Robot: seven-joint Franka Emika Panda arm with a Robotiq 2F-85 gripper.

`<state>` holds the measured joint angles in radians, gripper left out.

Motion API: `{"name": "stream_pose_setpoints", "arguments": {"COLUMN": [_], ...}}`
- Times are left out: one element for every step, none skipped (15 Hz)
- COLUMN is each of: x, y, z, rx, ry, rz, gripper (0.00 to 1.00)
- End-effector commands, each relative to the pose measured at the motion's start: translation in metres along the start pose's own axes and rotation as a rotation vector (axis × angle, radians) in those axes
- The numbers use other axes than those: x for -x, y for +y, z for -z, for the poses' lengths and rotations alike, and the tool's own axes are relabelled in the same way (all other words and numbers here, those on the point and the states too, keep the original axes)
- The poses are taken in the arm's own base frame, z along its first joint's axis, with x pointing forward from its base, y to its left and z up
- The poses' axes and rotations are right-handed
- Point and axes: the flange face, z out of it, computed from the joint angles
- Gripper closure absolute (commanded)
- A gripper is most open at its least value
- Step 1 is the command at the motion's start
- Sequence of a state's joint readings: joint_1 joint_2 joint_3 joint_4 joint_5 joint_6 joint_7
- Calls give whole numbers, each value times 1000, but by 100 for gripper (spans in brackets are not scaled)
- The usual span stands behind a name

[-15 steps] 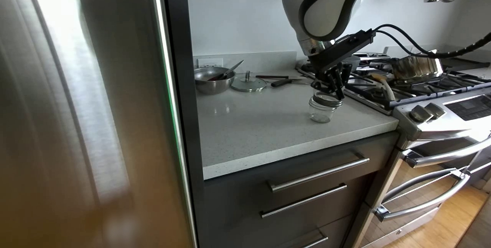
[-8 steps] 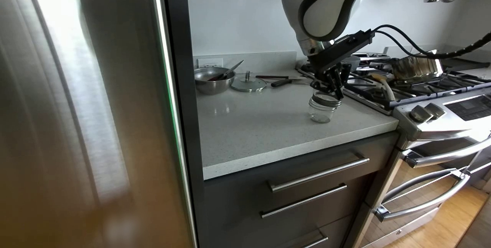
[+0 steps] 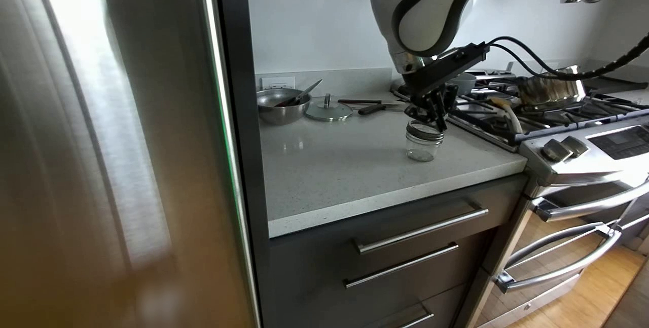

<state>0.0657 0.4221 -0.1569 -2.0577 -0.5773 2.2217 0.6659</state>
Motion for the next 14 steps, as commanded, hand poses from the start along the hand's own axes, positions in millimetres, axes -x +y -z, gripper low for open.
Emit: {"name": "stream_pose_setpoints", "arguments": {"x": [-6,-7,-7,-7,-8,-8,-8,-7,-7,-7,-6,-6,-6,-5], "y": [-5,-6,-6,-6,-6,-6,-7,-7,-8,-8,-8,-8,-8,-7], "z": [-6,-6,-6,-5,-4,-4,-3,-3,-2,-3,-3,-3,-3,-3], "rx": [2,4,8,8,9,9,9,10,10,10,10,10,10,10], "ry": [12,7,4,5,7,8,10,11,12,12,13,13,12,12], "rz": [7,13,14,15,13,13,13,13,13,13,12,12,11,10], "gripper": [98,98,98,98,98,84,68,60,54,47,46,46,46,51]}}
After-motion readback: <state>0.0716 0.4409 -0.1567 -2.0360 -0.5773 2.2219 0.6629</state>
